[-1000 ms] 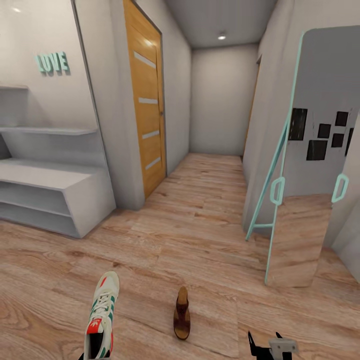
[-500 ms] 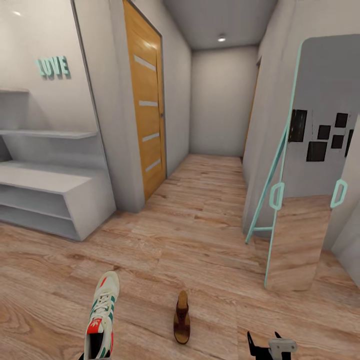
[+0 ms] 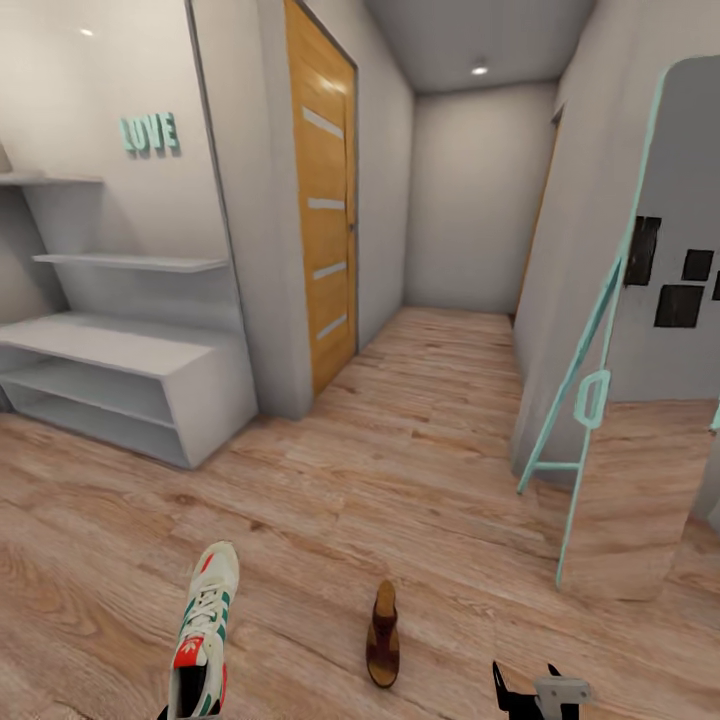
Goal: Pick up the two gym shoes and the two sandals from the corridor floor and place them onto the hallstand (shoe rack) in the corridor, making sure they are on the rack and not on the floor. Arrange them so the two gym shoes are next to each other and the two sandals are next to each other.
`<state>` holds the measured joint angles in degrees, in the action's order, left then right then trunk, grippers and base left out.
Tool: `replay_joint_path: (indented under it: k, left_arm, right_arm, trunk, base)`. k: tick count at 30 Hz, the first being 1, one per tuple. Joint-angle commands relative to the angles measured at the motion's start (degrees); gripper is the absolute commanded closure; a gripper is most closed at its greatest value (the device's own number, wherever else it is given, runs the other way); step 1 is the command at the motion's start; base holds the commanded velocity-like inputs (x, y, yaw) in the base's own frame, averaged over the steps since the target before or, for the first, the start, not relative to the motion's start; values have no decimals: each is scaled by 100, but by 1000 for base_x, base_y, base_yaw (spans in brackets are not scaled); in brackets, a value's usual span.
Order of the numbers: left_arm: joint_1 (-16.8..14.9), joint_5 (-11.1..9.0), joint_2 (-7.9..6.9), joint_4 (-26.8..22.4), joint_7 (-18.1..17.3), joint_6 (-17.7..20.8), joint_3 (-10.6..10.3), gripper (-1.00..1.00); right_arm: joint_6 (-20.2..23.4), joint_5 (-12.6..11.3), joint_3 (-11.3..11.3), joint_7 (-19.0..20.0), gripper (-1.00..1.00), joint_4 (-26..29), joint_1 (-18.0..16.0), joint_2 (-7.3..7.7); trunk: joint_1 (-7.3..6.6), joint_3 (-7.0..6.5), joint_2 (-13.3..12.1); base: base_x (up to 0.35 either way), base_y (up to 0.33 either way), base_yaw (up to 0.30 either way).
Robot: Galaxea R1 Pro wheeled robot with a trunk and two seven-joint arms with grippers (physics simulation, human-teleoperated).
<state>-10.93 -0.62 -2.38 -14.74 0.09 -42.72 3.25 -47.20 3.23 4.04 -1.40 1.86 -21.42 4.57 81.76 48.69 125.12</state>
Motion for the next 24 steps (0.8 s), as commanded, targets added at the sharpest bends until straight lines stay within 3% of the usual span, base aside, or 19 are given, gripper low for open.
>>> replay_joint_path:
  k: [1,24]
  left_arm:
    - [-5,-8,1,7,0,-17,9,100]
    - [-5,-8,1,14,0,-17,9,100]
  right_arm:
    - [-17,37,39,-9,-100,-2,-2,0]
    - [-17,42,37,-9,-100,-10,-2,0]
  trunk:
    - [0,6,2]
    - [0,45,2]
  base:
    - [70,135,268]
    - [136,270,264]
